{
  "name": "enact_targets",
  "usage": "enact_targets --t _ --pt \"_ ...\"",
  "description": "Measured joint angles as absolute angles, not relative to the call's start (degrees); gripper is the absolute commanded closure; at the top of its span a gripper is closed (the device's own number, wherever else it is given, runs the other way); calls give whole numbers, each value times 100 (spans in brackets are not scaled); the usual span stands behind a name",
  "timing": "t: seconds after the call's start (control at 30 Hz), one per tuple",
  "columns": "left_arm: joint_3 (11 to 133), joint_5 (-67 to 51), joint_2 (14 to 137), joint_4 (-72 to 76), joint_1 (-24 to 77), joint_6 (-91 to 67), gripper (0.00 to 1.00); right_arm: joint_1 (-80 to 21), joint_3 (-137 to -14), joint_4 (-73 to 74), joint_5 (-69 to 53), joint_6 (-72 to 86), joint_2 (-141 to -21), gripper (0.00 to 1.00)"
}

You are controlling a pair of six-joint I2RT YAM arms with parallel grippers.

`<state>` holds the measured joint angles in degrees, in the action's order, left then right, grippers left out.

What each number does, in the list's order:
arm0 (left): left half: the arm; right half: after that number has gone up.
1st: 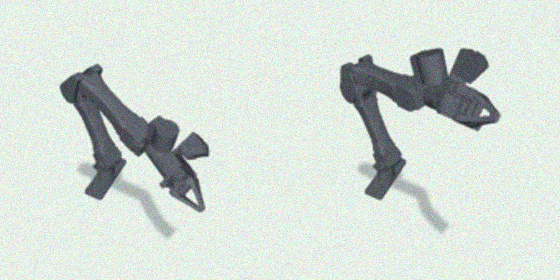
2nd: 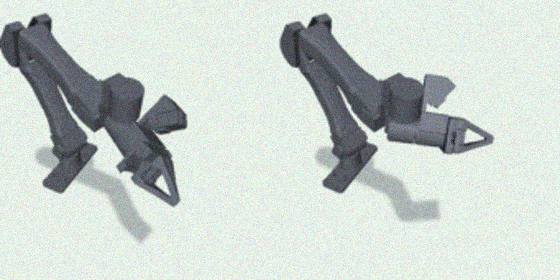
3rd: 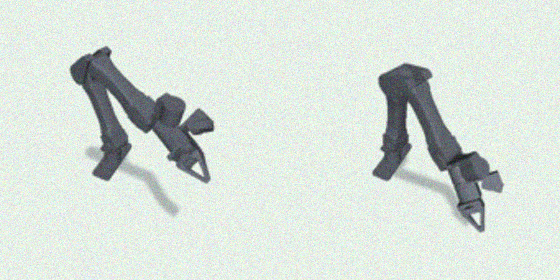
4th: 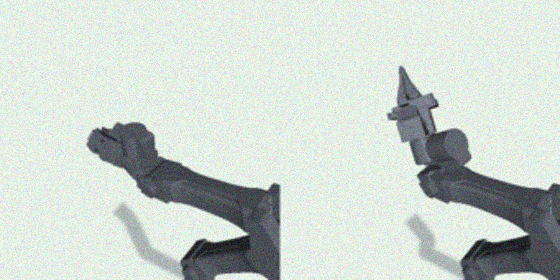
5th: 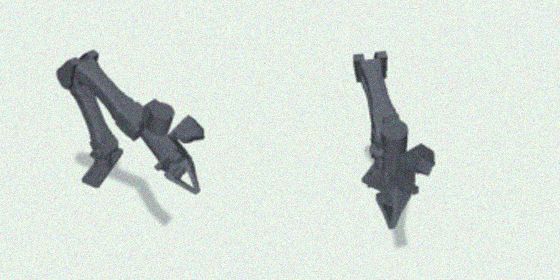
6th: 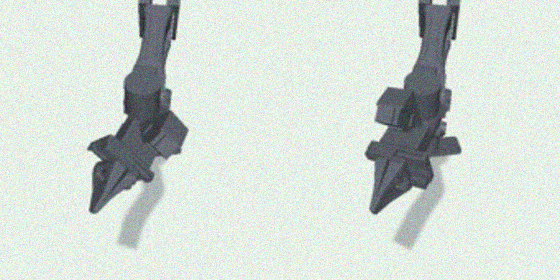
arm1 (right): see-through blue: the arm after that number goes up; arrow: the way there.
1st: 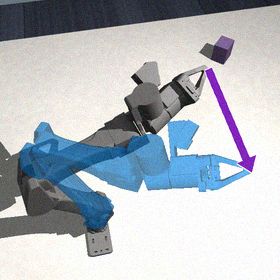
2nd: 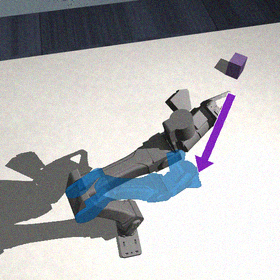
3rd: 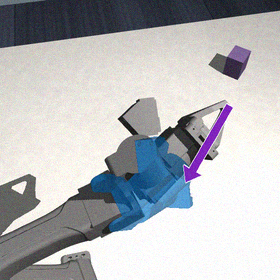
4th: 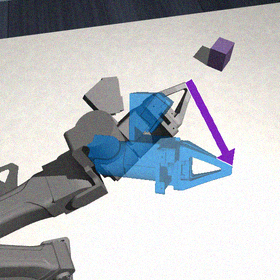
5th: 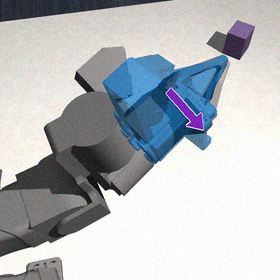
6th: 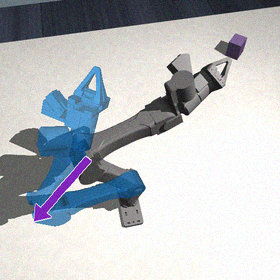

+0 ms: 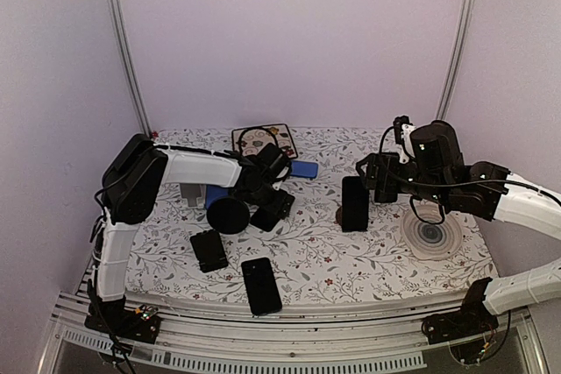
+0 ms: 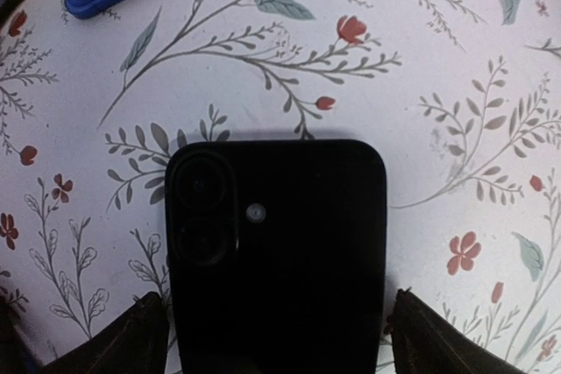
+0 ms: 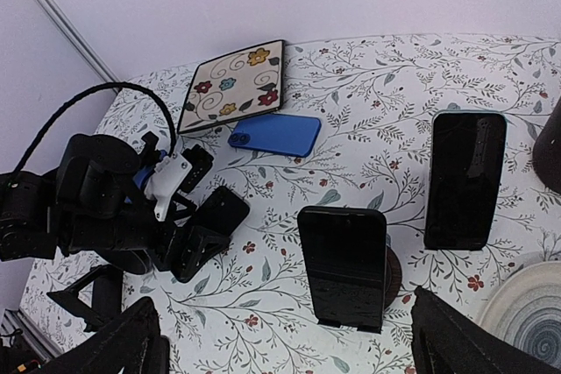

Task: Place the phone on the phone stand
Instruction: Move the phone to the center of the board, then pick up the phone from the center of the board.

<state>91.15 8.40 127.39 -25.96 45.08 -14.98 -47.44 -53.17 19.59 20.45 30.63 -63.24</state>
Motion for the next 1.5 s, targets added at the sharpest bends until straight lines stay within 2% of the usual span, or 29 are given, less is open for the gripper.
enact_targets --t 0.33,0.47,1.5 --pt "9100 676 12735 -2541 4482 -1439 39 -4744 -5317 1916 2025 3063 -6326 1" --pt "9096 668 12731 -2523 4473 -1437 42 -4744 -5317 1903 1955 3063 -6370 1" --pt "8755 1081 12158 -2408 4477 -1157 45 -4744 -5317 1769 1581 3063 -6460 1"
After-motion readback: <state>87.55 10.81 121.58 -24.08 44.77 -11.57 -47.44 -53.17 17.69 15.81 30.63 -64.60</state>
